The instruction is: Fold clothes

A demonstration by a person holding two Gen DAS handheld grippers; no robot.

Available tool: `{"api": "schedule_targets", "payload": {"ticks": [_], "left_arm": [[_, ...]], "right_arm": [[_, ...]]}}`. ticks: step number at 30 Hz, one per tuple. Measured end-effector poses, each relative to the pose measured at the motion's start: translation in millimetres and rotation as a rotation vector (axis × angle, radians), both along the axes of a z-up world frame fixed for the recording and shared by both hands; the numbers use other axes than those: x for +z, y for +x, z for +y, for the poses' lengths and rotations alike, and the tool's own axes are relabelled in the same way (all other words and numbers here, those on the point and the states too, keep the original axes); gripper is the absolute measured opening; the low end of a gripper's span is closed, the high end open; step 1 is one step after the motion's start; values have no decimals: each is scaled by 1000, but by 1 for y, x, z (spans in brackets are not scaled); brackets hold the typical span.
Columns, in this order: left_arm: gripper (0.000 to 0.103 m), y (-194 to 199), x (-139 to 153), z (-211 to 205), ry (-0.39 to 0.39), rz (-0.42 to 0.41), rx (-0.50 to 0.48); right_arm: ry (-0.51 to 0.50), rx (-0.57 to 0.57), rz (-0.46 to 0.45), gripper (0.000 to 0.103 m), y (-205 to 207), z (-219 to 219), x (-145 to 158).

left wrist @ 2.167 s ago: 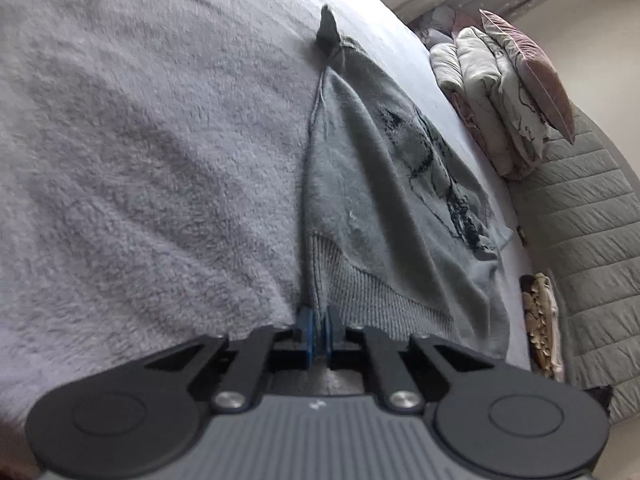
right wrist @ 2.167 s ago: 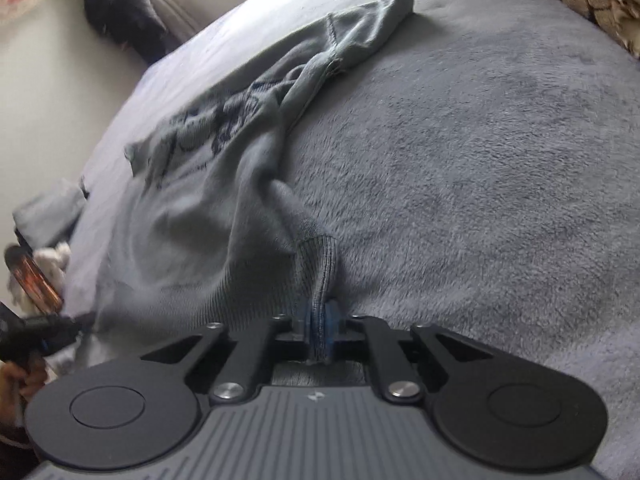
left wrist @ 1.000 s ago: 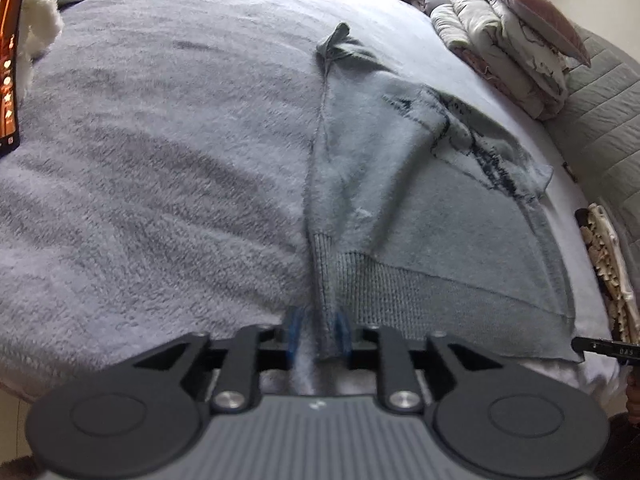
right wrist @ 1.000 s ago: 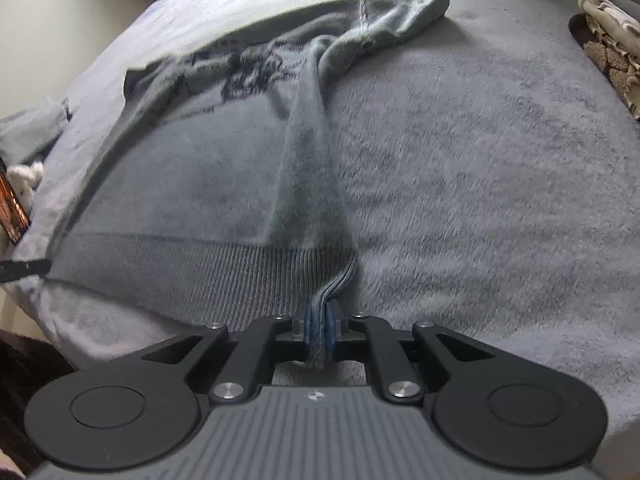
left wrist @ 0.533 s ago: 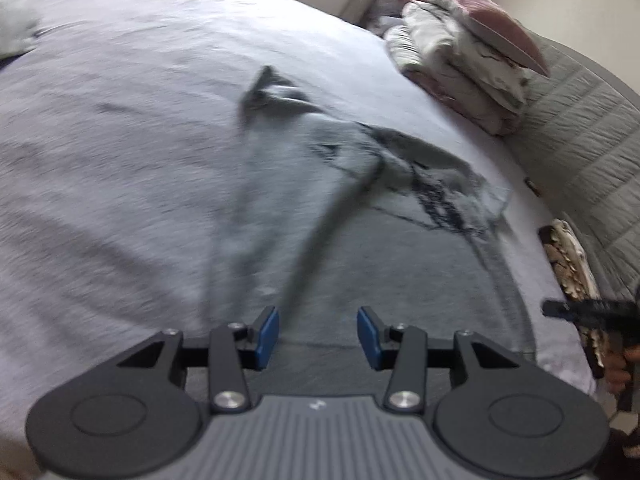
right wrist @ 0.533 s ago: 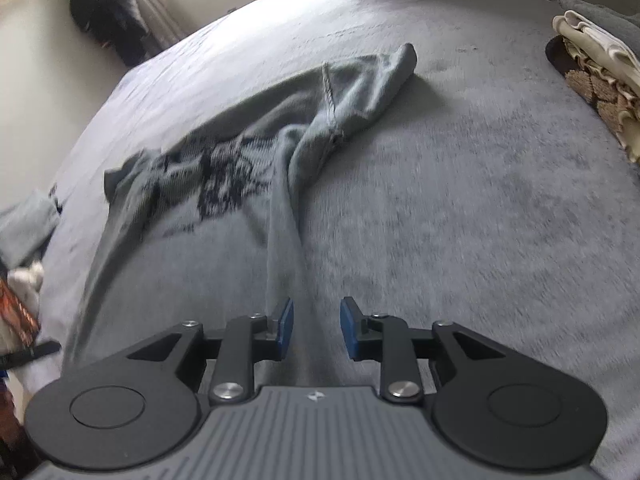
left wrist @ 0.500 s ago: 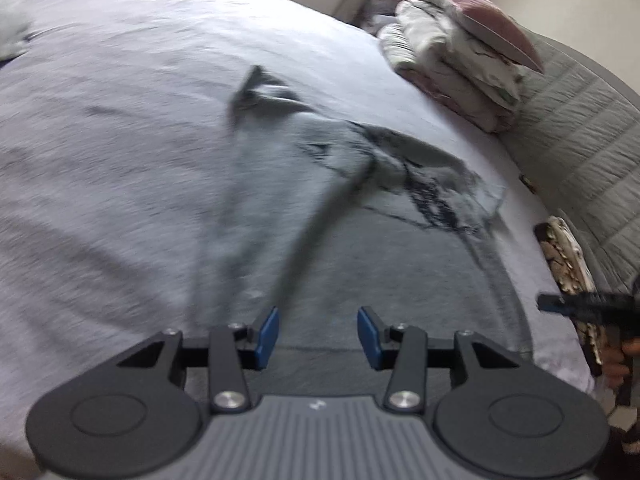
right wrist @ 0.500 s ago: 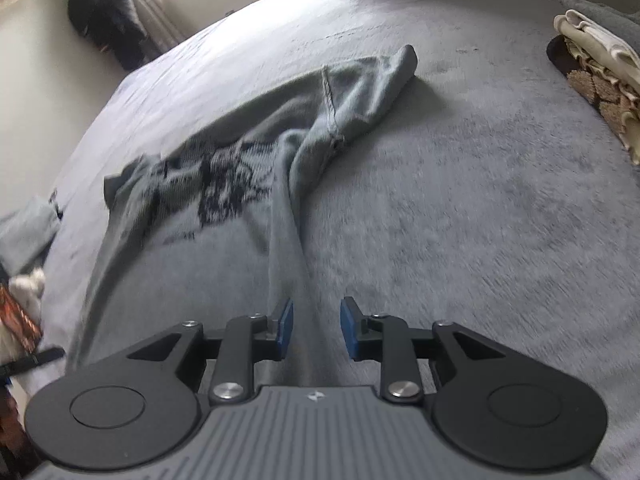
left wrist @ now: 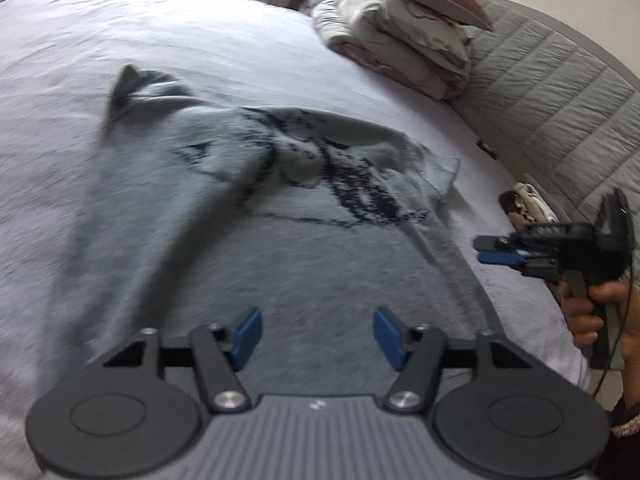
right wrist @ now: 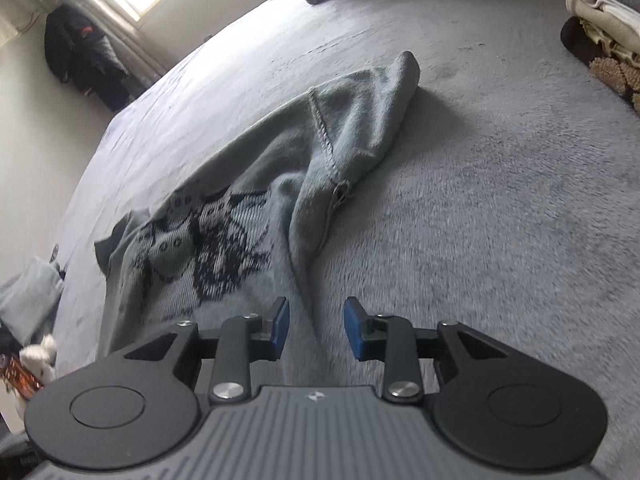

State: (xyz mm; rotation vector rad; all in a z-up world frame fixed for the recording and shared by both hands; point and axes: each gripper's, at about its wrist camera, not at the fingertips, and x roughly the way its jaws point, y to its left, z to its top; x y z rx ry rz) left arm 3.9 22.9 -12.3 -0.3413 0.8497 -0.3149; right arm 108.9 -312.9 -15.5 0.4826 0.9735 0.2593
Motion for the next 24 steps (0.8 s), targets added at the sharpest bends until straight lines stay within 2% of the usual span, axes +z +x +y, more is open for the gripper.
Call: {"api": "schedule_targets", "payload": {"ticks": [4, 6, 12, 20, 21, 22, 23, 24], "left_arm": [[75, 4, -13, -19, 11, -42, -65], [78, 6, -20, -30, 32, -66, -100], [88, 9, -29, -53, 57, -128, -193], [92, 18, -35, -69, 78, -156, -231], [92, 19, -35, -70, 77, -159, -232], [92, 19, -35, -70, 74, -162, -233], [92, 20, -36, -70, 72, -164, -233], [92, 21, -36, -70, 69, -165, -234]], "right_arm": [[33, -36, -6, 35, 17, -7, -11], [47, -52, -17, 39, 26, -11, -16], [116, -102, -33, 40, 47, -22, -33], [230, -163, -93, 39, 66, -25, -49], [242, -163, -92, 35, 68, -23, -51], [252, -155, -89, 20, 70, -21, -53], [239, -152, -92, 13, 70, -18, -52], [224, -149, -94, 12, 71, -16, -51]]}}
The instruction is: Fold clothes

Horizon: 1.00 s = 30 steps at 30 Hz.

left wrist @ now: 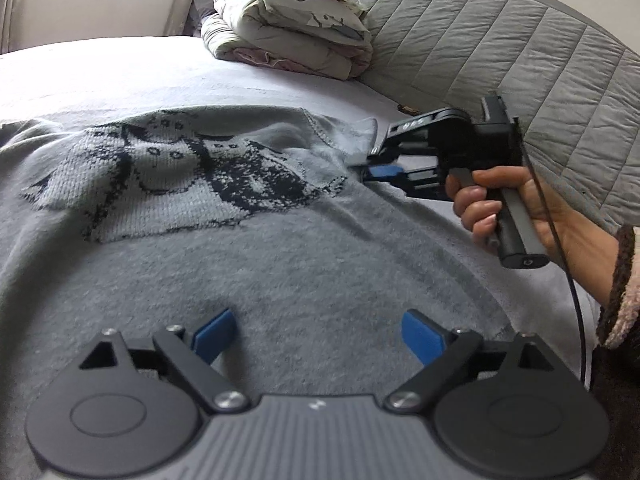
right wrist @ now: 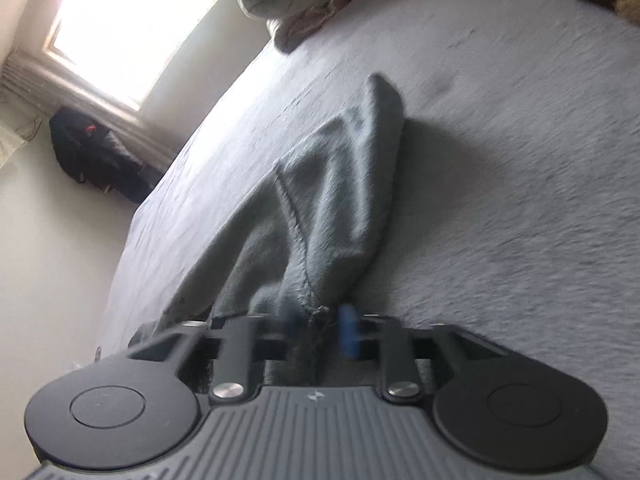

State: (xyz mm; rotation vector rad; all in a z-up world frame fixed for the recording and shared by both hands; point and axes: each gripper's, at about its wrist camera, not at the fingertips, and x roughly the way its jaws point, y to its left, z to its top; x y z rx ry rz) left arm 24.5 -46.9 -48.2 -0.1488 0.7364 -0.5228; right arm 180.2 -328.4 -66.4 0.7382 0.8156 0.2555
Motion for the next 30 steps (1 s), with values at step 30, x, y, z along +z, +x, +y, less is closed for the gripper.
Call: {"api": "schedule_targets", "payload": {"ticks": [30], "left_arm": [[93, -12, 2, -6, 37, -51, -101]], "right_arm": [[42, 57, 87, 33, -49, -44, 3]]}}
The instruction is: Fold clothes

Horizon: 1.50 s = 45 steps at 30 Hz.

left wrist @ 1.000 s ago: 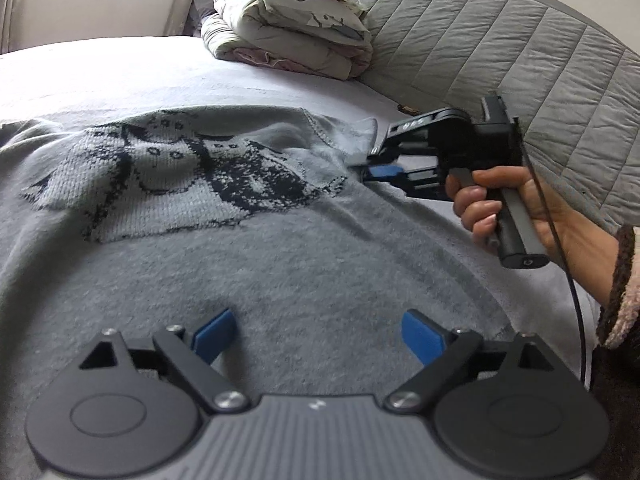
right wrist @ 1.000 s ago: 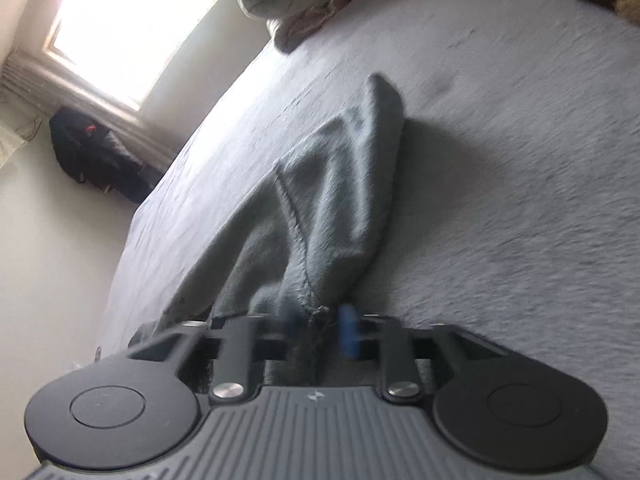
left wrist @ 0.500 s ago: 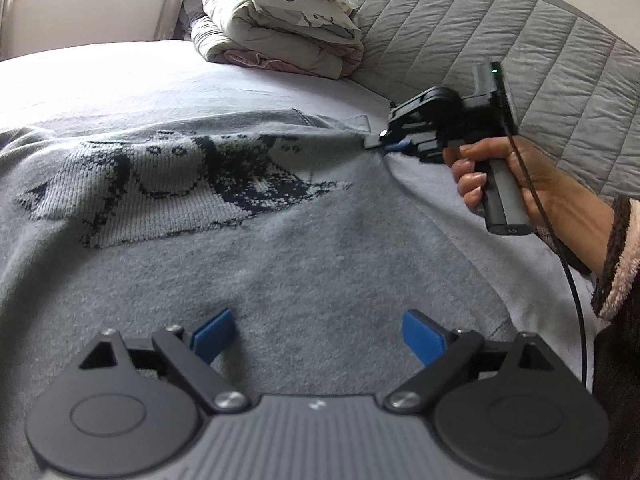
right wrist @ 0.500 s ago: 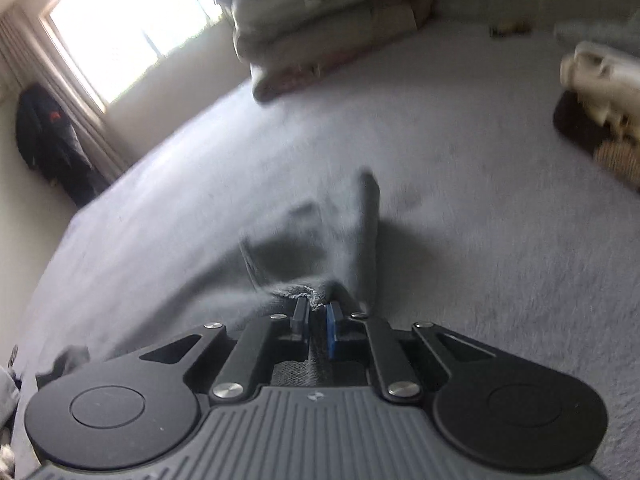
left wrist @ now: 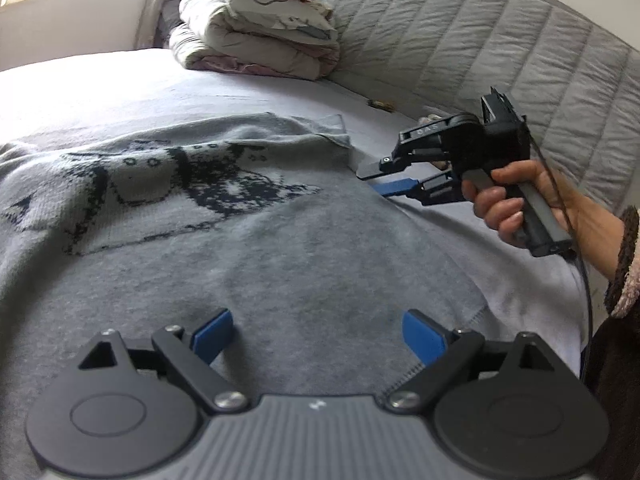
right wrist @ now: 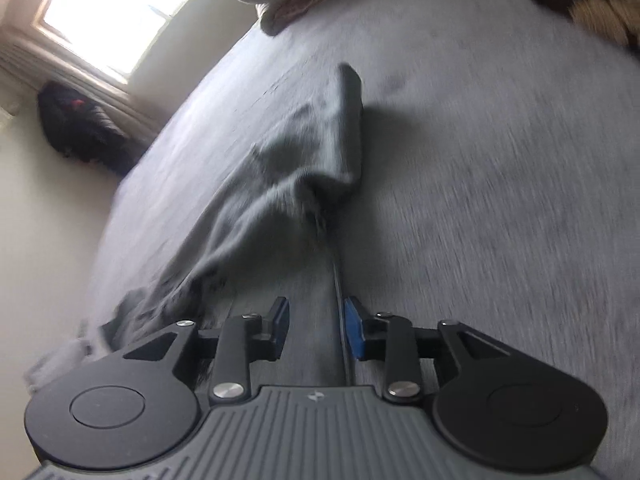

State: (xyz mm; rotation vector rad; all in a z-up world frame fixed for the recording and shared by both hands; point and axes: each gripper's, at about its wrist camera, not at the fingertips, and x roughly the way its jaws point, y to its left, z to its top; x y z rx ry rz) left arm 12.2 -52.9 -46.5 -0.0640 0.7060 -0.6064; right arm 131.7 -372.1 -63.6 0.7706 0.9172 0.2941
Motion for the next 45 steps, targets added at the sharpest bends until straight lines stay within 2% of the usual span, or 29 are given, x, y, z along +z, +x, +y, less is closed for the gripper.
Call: {"api": "schedule_targets", "payload": {"ticks": [6, 12, 15, 17, 23, 28, 30, 34, 39, 41, 43, 45], "left_arm": [[93, -6, -3, -13, 30, -16, -25], [93, -9, -5, -18, 46, -33, -23], [93, -11, -5, -20, 51, -40, -17], [93, -13, -5, -21, 55, -44, -14], [93, -18, -6, -22, 68, -53, -12], [93, -21, -4, -25, 71, -56, -8], [93, -24, 1, -27, 40, -50, -37], [92, -43, 10, -40, 13, -92, -169], [90, -75, 15, -77, 100, -209, -332], [88, -87, 14, -96, 165, -268, -387], [80, -95, 11, -115, 232, -314, -423], [61, -101, 8, -131, 290, -344, -453]], "right_arm": [[207, 32, 52, 30, -43, -27, -21], [211, 118, 43, 28, -64, -17, -21], [250, 128, 46, 28, -65, -20, -25], [267, 126, 62, 19, -67, -23, -26], [186, 103, 59, 1, -66, -31, -19], [117, 74, 62, 1, -73, -44, -16], [121, 97, 75, 4, -78, -45, -17], [139, 160, 106, 5, -95, -41, -21], [159, 179, 121, 5, -116, -46, -24], [152, 184, 123, 5, -121, -48, -23], [145, 188, 127, 5, -126, -49, -23], [141, 195, 130, 5, -130, -51, -22]]}}
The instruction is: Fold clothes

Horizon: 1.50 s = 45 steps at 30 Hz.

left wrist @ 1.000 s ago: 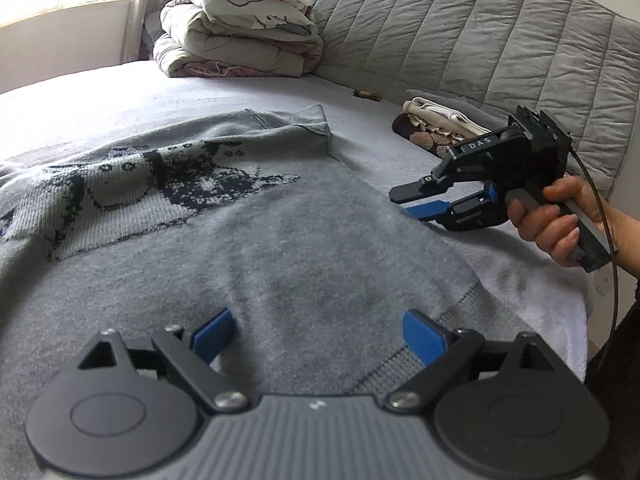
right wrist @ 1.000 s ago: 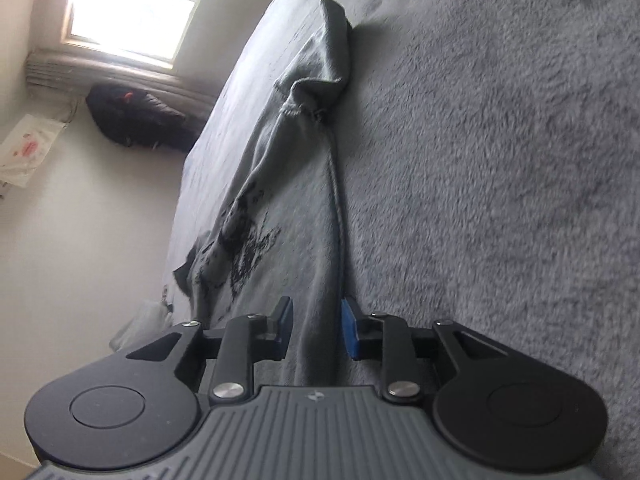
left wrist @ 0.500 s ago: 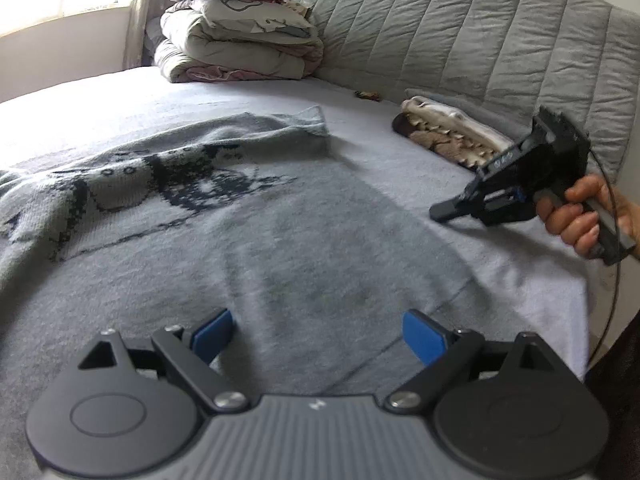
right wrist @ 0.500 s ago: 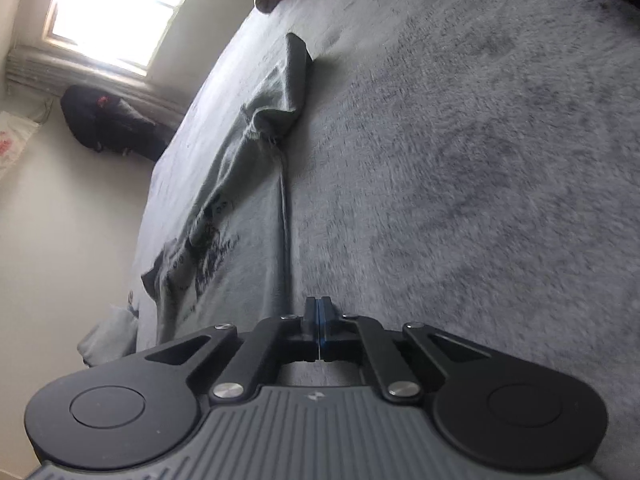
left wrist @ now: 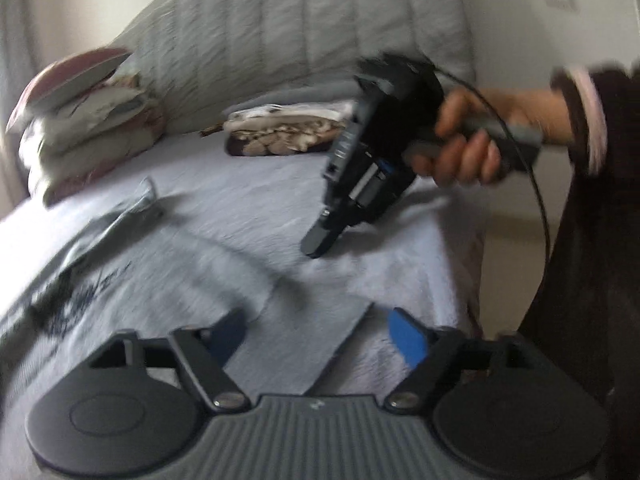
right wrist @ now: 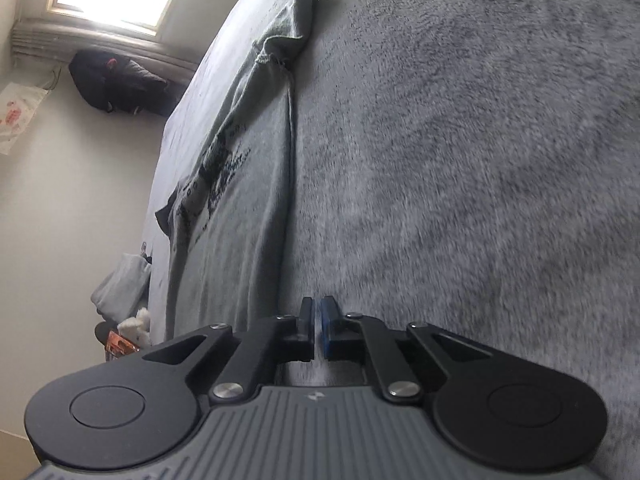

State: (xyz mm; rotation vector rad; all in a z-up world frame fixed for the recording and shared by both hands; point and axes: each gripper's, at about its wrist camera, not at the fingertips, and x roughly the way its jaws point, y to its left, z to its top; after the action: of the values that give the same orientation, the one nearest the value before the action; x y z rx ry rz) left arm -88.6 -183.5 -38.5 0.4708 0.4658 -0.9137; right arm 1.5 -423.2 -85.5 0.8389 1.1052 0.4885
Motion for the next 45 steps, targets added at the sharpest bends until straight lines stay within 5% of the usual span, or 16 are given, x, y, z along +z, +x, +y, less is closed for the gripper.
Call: {"api": "schedule_targets", "payload": {"ticks": [7, 9, 14, 18, 24, 37, 45], "left_arm": [[41, 1, -11, -25, 53, -20, 17], [7, 3, -11, -27, 38, -1, 53], [6, 4, 2, 0, -179, 54, 264], [6, 18, 10, 40, -394, 174, 459], [6, 44, -4, 75, -539, 364, 621], [6, 27, -5, 45, -541, 423, 439], [17, 28, -18, 16, -464, 503, 297]], "right_arm": [[1, 25, -4, 11, -4, -1, 4], [3, 31, -7, 13, -4, 1, 4], [38, 15, -1, 30, -3, 4, 4], [64, -1, 13, 32, 1, 10, 4], [138, -49, 51, 33, 12, 22, -3], [203, -131, 61, 32, 27, 27, -9], [137, -113, 46, 7, 26, 28, -10]]}}
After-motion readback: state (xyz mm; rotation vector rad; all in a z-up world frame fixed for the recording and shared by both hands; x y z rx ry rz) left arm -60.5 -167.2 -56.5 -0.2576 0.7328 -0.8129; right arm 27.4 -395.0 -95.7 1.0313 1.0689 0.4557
